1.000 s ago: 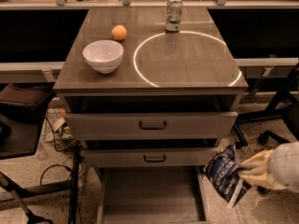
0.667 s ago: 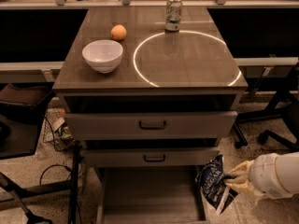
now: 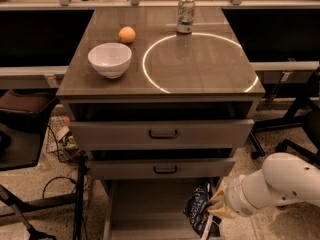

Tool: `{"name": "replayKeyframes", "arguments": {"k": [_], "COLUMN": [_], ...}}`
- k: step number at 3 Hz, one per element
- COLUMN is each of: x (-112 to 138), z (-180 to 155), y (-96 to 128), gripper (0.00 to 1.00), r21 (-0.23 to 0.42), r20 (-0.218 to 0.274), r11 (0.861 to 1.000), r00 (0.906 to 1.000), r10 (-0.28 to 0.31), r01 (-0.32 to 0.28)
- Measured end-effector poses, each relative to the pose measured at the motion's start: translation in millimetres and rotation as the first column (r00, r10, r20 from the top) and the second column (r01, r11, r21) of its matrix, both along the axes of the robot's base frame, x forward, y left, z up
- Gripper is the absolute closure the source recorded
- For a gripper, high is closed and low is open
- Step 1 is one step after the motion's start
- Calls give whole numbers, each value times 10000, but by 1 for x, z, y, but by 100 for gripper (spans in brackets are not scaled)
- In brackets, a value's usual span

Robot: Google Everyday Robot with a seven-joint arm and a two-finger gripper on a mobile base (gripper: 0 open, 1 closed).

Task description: Place blue chip bag into bottom drawer

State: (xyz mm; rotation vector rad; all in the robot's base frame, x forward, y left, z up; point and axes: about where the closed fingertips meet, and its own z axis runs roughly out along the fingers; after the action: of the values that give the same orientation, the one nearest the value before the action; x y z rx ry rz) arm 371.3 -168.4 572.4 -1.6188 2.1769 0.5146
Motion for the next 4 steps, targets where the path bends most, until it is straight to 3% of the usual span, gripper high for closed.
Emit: {"name": "replayKeyframes", "arguments": {"k": [2,3,4], "x": [13,46,74], "z": [-14,-49,-101], "y": [15,41,70], "gripper": [100,100,100], "r21": [320,850,1238], "r20": [-118,-82,-413], "r11": [9987,9894,9689], "r00": [9991,9928,9745], "r10": [412,1191,2207], "r01": [-408,-1180,-2142]}}
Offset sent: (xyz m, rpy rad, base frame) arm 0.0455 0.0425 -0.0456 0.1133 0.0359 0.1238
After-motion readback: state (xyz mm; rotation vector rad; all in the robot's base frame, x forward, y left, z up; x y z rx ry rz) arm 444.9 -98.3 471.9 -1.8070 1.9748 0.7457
